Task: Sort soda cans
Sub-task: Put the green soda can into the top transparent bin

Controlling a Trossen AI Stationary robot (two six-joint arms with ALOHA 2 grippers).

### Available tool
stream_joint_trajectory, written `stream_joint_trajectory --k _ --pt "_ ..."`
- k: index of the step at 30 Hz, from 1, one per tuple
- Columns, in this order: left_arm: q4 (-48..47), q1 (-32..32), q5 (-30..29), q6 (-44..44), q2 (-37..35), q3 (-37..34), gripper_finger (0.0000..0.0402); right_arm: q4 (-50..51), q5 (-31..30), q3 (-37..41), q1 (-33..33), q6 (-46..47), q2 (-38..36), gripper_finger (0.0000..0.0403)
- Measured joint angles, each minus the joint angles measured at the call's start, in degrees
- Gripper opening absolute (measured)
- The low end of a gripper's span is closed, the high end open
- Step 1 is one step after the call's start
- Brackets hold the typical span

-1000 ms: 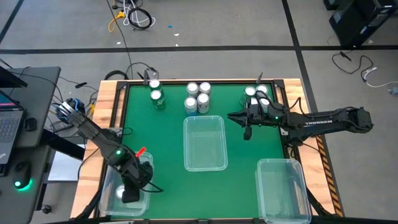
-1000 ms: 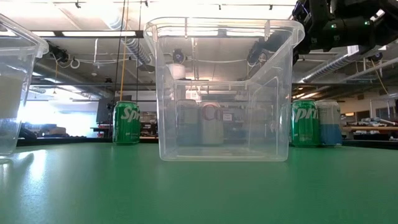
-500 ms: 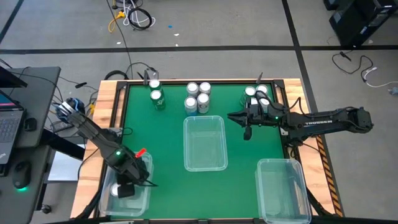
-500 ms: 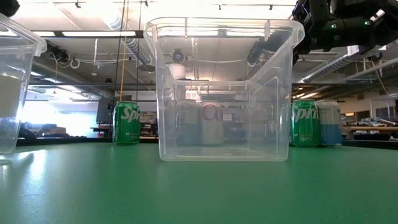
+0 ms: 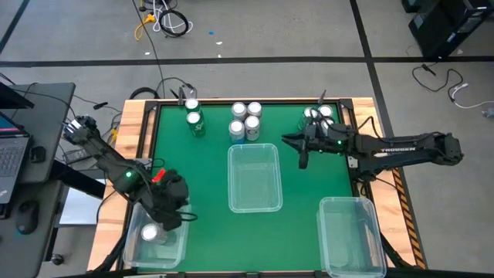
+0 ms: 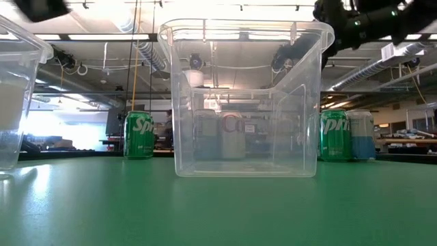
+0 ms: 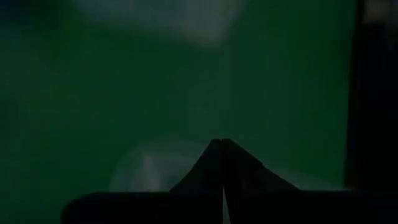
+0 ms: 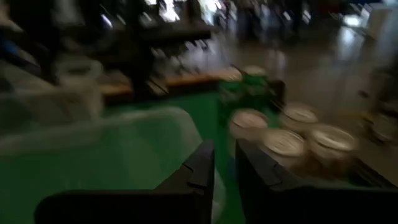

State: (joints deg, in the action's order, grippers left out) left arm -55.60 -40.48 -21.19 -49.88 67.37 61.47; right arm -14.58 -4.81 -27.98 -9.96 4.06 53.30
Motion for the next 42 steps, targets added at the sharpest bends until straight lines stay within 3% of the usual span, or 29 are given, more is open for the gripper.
stream_joint_trajectory --k 3,7,10,13,20,27,35,42 --pt "10.1 0.97 -7.76 10.35 -0.91 -1.53 0.0 12.6 -4.52 -5.91 0.0 -1.14 0.0 0.0079" --pt "27.02 4.37 -8.51 26.78 -1.54 -4.41 0.0 32.41 -13.61 -13.97 -0.59 -0.92 0.0 0.0118" --pt "40.97 7.99 -2.02 39.32 -1.99 -7.35 0.0 43.62 -18.02 -18.59 -2.48 2.3 0.0 0.0149" --pt "52.78 12.93 8.17 46.59 -2.07 -10.56 0.0 51.82 -18.08 -20.95 -5.41 5.75 0.0 0.018" --pt "69.17 24.72 25.83 49.47 -2.07 -18.17 0.0 61.17 -14.38 -21.27 -13.18 6.42 0.35 0.0246" --pt "73.74 31.86 30.57 50.72 -2.07 -22.02 0.0 61.54 -7.18 -21.27 -19.17 1.88 3.91 0.03" --pt "80.62 40.3 44.97 51.09 -2.07 -24.37 0.0 62.33 -7.35 -21.27 -22.63 -4.07 12.12 0.0325" --pt "80.2 44.77 51.47 54.09 -2.07 -24.37 0.0 63.51 -7.09 -21.4 -23.52 -4.14 17.65 0.0323"
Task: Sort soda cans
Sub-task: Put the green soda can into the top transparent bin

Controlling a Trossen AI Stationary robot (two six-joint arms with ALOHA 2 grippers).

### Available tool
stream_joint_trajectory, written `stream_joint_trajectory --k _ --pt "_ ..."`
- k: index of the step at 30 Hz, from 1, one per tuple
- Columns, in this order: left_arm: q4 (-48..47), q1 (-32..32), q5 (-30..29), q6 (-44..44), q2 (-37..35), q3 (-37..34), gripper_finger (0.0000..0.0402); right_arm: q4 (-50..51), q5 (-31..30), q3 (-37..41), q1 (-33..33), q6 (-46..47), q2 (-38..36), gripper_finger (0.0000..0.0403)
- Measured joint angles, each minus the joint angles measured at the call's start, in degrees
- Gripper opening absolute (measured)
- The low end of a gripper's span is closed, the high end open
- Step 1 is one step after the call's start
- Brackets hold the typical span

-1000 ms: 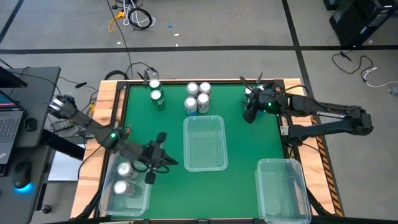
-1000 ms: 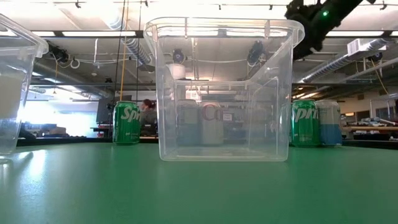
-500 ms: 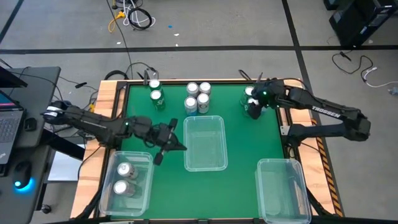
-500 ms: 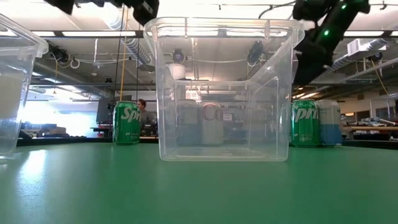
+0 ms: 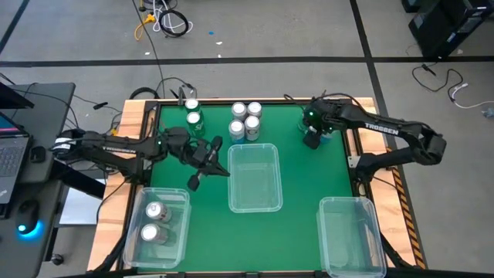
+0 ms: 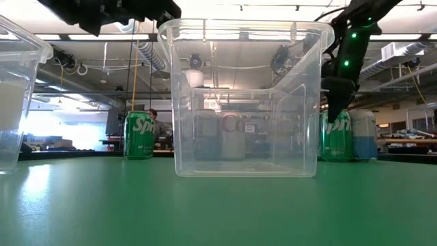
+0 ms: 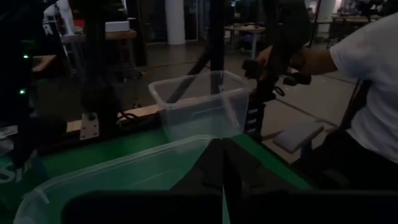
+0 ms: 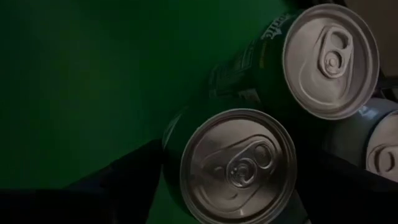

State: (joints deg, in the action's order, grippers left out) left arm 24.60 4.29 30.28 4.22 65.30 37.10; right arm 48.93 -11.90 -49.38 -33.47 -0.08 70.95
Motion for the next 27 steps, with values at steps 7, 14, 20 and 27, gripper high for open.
stream_joint_trajectory --k 7,14,20,27 --pt "-3.14 5.65 6.79 1.51 0.0 0.0 0.0 0.59 1.01 -0.3 1.59 4.35 1.77 0.0287" --pt "-3.48 6.42 4.81 -1.26 -1.4 0.0 0.0 5.46 6.57 -5.54 7.52 6.53 0.29 0.0277" --pt "-3.1 5.7 -2.04 0.21 -2.23 0.0 0.0 13.14 3.5 -17.93 15.84 8.42 0.51 0.0277" --pt "-3.17 9.11 -4.12 0.0 -2.23 0.0 0.0 16.2 -1.14 -33.89 24.72 11.91 1.7 0.0277"
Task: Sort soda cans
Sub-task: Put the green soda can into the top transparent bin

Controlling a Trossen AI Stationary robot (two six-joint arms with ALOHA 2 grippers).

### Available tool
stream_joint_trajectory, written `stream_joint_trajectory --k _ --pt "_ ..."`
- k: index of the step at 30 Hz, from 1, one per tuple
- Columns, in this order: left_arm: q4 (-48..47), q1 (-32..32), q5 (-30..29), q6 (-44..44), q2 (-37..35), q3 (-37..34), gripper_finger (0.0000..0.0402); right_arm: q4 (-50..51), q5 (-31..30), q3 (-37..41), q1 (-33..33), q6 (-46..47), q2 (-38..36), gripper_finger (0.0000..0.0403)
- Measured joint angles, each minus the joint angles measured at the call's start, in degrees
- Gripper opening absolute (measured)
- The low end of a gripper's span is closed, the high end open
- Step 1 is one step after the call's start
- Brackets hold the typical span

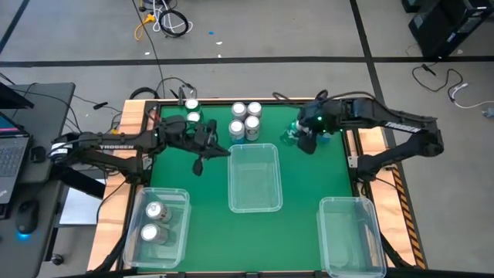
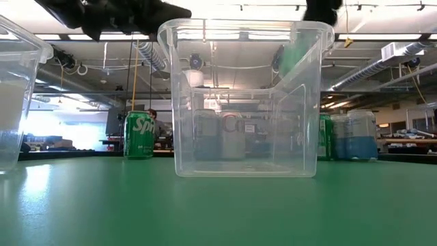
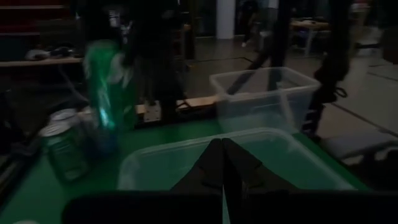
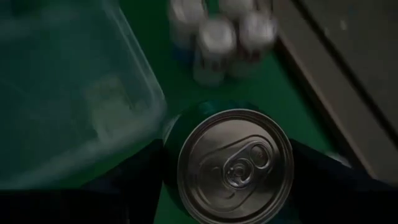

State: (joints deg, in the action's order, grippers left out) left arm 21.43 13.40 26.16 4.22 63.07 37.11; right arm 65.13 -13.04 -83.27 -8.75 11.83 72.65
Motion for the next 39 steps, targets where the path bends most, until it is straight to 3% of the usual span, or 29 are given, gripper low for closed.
stream_joint_trajectory --k 9,15,30,39 --pt "0.06 4.87 -1.38 -2.83 -0.05 0.02 0.0 1.75 -1.74 -17.02 6.71 -7.82 15.87 0.0277" --pt "-0.43 6.81 -1.34 -3.38 -1.34 0.06 0.0 3.17 3.11 -23.82 7.58 -11.88 25.18 0.0277" --pt "-4.7 6.81 -0.99 -1.65 -4.31 0.06 0.0 6.34 3.85 -22.91 8.12 -12.06 37.97 0.0277" --pt "-4.98 6.81 -0.97 -1.5 -4.31 0.06 0.0 -0.91 3.83 -15.76 8.33 -12.36 38.48 0.0277"
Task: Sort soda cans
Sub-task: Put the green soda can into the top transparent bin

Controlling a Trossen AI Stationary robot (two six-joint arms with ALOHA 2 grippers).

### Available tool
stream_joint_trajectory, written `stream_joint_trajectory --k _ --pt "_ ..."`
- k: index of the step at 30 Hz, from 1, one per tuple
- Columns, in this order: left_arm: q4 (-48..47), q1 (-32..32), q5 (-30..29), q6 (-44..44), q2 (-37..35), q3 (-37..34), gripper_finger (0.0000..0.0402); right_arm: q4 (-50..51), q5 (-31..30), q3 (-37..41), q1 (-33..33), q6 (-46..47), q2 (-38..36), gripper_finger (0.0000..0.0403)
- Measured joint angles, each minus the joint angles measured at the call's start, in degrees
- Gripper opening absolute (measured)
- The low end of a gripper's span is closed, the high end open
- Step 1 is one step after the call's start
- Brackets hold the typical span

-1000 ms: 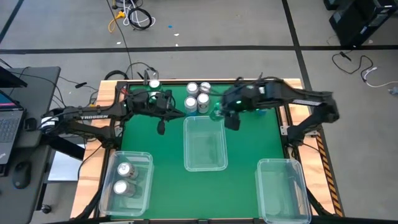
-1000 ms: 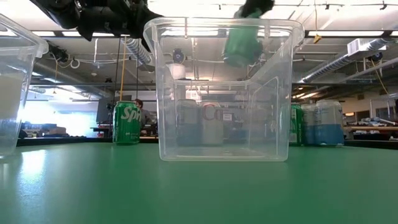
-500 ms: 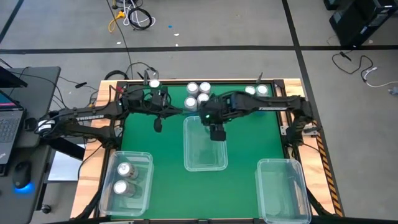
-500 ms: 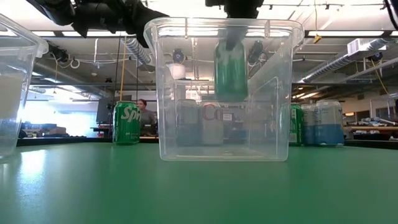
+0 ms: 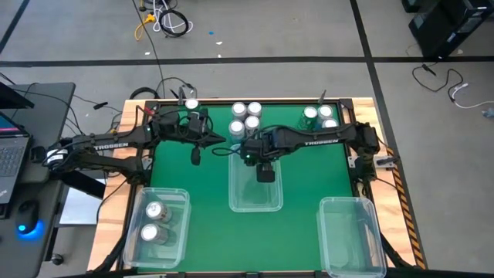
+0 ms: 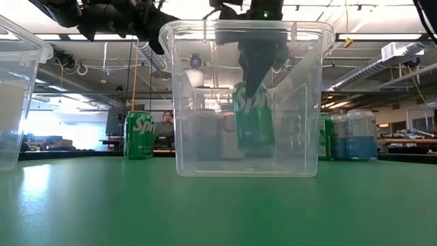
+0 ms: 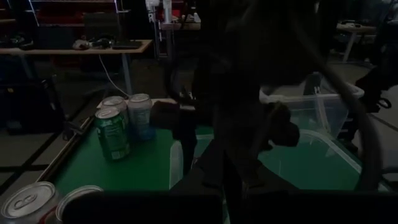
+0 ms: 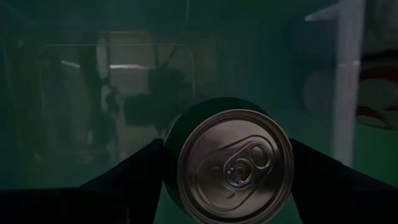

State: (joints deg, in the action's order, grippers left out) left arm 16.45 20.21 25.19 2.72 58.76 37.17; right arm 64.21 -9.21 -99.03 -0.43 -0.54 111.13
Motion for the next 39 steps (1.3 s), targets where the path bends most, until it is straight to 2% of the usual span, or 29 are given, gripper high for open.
stream_joint_trajectory --k 9,15,20,26,31,34,37,39 --pt "-1.14 0.0 0.02 0.04 0.0 0.0 0.0 -4.86 -0.52 5.97 0.11 0.61 -0.37 0.0281" --pt "-1.22 0.0 0.02 0.04 0.0 0.0 0.0 -4.96 -3.28 6.3 1.4 0.74 -0.37 0.0327" --pt "-1.21 0.0 0.02 0.04 0.0 0.0 0.0 -3.04 -5.64 3.31 2.69 0.53 -0.04 0.0341" --pt "-1.31 0.0 0.02 0.04 0.02 0.0 0.0 2.28 -9.93 -2.22 3.48 2.19 -0.13 0.0333" --pt "-1.45 0.0 0.02 0.04 0.02 0.0 0.0 -2.79 -1.74 -3.69 2.95 6.42 0.11 0.0316" --pt "-1.44 0.0 0.02 0.04 0.02 0.0 0.0 -6.6 3.23 -3.46 2.93 6.49 0.42 0.0292" --pt "-1.75 0.0 0.02 0.2 0.02 0.0 0.0 -9.93 4.65 -2.44 2.93 6.51 0.39 0.0243" --pt "-1.77 0.0 0.02 0.22 0.02 0.0 0.0 -9.02 4.59 -1.62 2.69 6.39 0.39 0.0194"
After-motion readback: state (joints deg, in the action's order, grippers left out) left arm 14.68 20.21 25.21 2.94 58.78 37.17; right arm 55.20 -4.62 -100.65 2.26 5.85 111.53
